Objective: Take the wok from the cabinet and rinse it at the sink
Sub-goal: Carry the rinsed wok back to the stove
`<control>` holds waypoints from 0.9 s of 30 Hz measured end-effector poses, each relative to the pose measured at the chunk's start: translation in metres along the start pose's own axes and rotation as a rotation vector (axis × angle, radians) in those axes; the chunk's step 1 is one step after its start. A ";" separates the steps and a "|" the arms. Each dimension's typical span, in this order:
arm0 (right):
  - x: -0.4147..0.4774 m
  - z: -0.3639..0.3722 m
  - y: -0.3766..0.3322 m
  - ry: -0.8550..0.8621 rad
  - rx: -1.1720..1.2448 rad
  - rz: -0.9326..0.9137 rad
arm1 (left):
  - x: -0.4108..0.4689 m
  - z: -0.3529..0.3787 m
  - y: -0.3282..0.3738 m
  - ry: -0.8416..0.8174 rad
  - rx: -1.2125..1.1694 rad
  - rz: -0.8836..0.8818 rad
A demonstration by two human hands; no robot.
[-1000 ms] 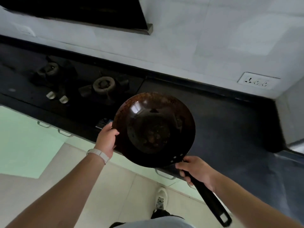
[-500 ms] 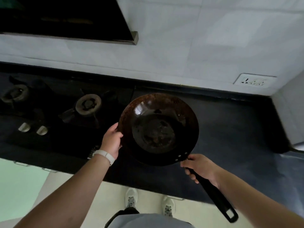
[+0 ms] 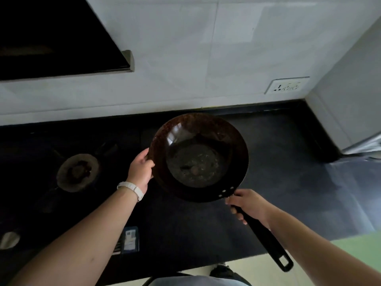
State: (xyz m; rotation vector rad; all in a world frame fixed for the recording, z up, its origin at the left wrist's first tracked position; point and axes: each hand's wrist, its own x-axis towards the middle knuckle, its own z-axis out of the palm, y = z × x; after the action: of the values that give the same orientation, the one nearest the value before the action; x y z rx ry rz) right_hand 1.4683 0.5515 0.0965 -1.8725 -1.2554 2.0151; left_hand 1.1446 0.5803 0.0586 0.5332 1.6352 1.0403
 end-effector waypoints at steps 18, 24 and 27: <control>0.021 -0.008 0.001 0.014 0.093 0.013 | 0.015 0.019 0.010 -0.040 0.081 0.007; 0.014 0.008 0.001 0.017 0.022 -0.019 | -0.028 0.031 -0.014 -0.013 0.087 0.006; 0.009 0.019 0.008 -0.007 0.015 -0.042 | -0.053 0.039 -0.032 -0.019 0.069 -0.032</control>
State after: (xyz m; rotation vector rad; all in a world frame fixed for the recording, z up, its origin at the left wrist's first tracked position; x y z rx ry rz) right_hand 1.4532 0.5425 0.0823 -1.8189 -1.2670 2.0057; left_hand 1.2031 0.5370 0.0585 0.5591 1.6618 0.9553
